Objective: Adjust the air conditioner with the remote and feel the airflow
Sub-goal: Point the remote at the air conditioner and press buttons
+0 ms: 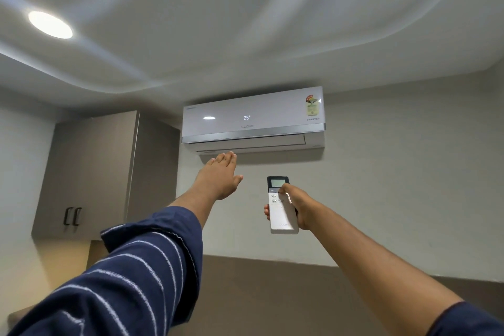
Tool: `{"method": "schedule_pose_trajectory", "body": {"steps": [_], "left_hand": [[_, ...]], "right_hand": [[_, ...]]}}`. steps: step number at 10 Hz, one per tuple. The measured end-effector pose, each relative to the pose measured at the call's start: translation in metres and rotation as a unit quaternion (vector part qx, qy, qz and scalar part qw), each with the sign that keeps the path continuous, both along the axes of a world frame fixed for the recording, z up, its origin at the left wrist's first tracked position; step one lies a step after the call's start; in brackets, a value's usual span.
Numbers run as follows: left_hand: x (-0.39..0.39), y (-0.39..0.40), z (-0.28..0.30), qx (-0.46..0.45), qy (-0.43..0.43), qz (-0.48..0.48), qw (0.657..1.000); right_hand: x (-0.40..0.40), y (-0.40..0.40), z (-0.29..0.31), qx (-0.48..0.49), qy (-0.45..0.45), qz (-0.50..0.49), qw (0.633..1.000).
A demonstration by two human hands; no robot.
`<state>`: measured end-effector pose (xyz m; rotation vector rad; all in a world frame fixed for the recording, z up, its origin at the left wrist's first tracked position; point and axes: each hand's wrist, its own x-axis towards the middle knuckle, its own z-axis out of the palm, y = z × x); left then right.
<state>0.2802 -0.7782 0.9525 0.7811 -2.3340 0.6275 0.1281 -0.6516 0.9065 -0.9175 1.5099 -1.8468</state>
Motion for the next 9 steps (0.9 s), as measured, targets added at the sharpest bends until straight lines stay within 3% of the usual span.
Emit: {"method": "schedule_pose_trajectory", "body": {"steps": [9], "left_hand": [[0.0, -0.007, -0.022, 0.012, -0.012, 0.011, 1.0]], "right_hand": [[0.006, -0.003, -0.021, -0.024, 0.005, 0.026, 0.999]]}}
